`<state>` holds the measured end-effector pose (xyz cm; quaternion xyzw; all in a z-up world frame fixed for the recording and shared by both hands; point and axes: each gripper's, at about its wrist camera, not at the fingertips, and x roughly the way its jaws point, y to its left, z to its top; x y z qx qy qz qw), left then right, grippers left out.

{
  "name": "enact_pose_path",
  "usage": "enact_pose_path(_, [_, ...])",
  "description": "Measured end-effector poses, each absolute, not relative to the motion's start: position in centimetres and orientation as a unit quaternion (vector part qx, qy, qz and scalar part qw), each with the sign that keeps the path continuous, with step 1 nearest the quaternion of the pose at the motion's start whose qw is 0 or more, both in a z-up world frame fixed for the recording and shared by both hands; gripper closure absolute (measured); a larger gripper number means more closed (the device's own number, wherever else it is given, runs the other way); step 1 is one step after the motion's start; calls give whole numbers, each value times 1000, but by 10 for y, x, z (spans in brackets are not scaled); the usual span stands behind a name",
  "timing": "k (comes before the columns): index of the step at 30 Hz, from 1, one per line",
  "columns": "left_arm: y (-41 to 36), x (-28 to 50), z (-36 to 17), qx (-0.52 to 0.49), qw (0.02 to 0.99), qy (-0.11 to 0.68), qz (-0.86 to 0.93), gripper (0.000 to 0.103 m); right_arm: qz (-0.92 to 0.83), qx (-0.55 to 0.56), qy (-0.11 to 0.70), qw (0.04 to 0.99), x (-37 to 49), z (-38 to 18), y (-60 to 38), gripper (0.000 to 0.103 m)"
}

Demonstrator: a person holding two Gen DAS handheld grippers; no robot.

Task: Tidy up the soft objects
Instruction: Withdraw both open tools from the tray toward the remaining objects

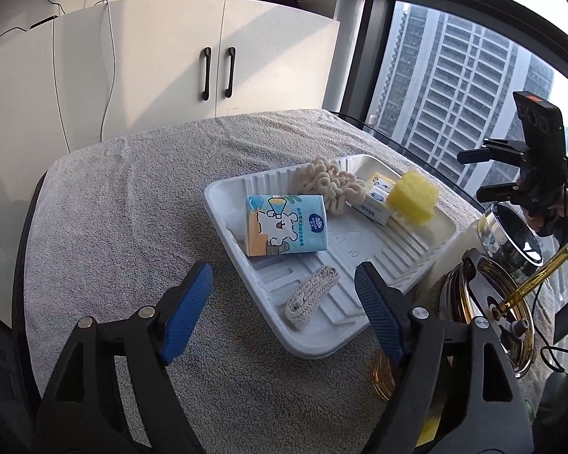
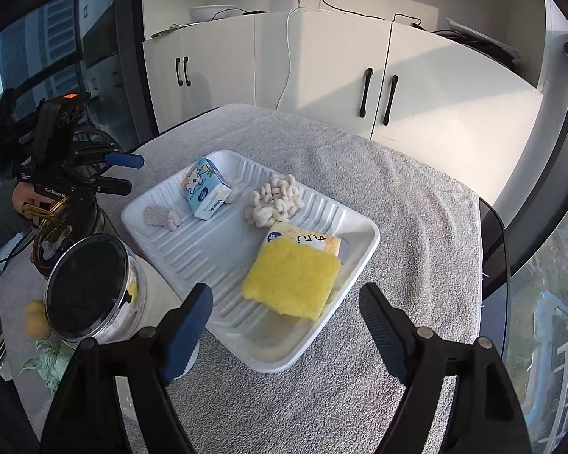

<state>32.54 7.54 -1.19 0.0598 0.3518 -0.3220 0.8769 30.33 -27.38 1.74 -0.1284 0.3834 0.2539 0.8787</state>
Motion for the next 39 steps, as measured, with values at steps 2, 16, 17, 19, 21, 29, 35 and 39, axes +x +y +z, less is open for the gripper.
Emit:
enact_pose_path(2, [79,323,-6,52,881,346,-318,20,248,-128,383,881,300,19,-274,18])
enact_pose_path(16, [100,291,27,29,903,309,-299,7,230,-118,361,896,261,41,-284,3])
enact_pose_path(17, [103,287,28,30,904,308,-296,7,228,-117,357,898,256,43,-284,2])
enact_pose_path(19, [109,278,31,33,907,305,-289,7,225,-108,353,902,245,46,-287,2])
enact_pose_path(21, [116,268,34,34,911,301,-280,7,220,-103,346,906,233,50,-288,0])
enact_pose_path(29, [131,201,38,35,921,280,-270,2,231,-79,322,915,166,56,-280,0])
enact_pose_path(35, [118,143,16,53,914,292,-276,2,252,-71,324,909,117,38,-256,0])
enact_pose_path(39, [112,109,2,41,913,296,-277,2,266,-57,337,901,93,17,-237,0])
